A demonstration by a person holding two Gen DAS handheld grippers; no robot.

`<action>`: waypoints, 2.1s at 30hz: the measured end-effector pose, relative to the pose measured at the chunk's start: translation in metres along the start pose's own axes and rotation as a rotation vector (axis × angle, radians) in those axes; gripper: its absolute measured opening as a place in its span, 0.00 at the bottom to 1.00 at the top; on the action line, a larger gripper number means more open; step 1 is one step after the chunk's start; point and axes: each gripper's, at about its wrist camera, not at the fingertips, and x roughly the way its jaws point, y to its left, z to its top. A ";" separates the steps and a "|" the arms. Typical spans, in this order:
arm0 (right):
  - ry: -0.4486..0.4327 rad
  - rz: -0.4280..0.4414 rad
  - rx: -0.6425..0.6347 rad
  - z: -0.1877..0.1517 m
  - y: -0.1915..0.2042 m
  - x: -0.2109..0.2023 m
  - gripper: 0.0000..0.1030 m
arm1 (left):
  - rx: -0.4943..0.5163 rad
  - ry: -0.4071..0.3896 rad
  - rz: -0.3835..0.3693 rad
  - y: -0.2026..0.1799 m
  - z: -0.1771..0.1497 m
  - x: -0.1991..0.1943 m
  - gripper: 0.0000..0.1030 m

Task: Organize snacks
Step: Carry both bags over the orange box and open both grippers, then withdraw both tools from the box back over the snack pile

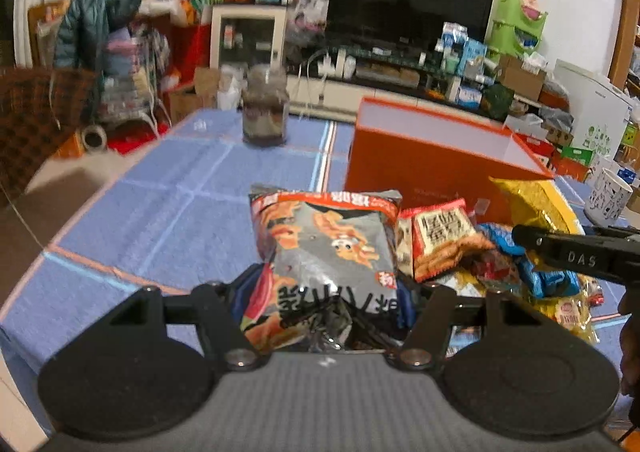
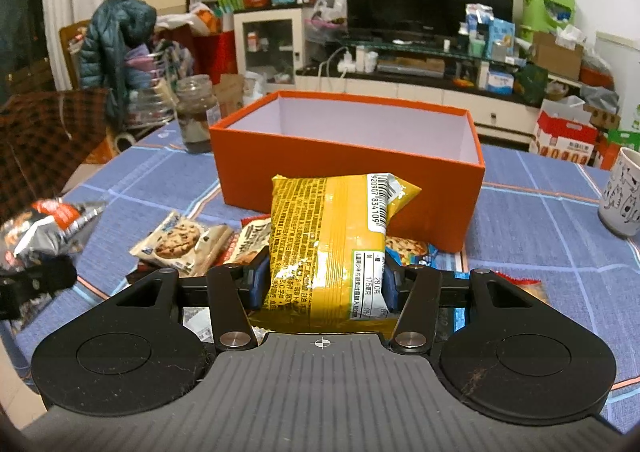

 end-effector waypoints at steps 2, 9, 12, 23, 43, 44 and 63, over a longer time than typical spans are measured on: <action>-0.010 0.006 -0.001 0.001 0.001 -0.002 0.38 | 0.030 -0.038 0.020 -0.005 0.002 -0.005 0.62; -0.027 0.014 -0.016 0.003 0.001 -0.007 0.39 | 0.151 -0.128 0.086 -0.019 0.002 -0.015 0.62; -0.023 0.014 -0.017 0.004 0.003 -0.006 0.39 | 0.176 -0.141 0.098 -0.022 0.001 -0.016 0.62; -0.014 0.028 0.012 0.008 0.002 -0.006 0.38 | 0.150 -0.104 0.039 -0.026 0.004 -0.012 0.62; -0.010 -0.042 0.246 0.112 -0.113 0.105 0.38 | 0.049 0.027 -0.110 -0.058 0.145 0.169 0.62; 0.001 -0.042 0.258 0.112 -0.117 0.117 0.38 | 0.062 0.031 -0.107 -0.061 0.150 0.178 0.62; -0.190 -0.108 0.242 0.091 -0.144 -0.007 0.73 | -0.029 -0.053 -0.028 -0.011 0.102 0.071 0.96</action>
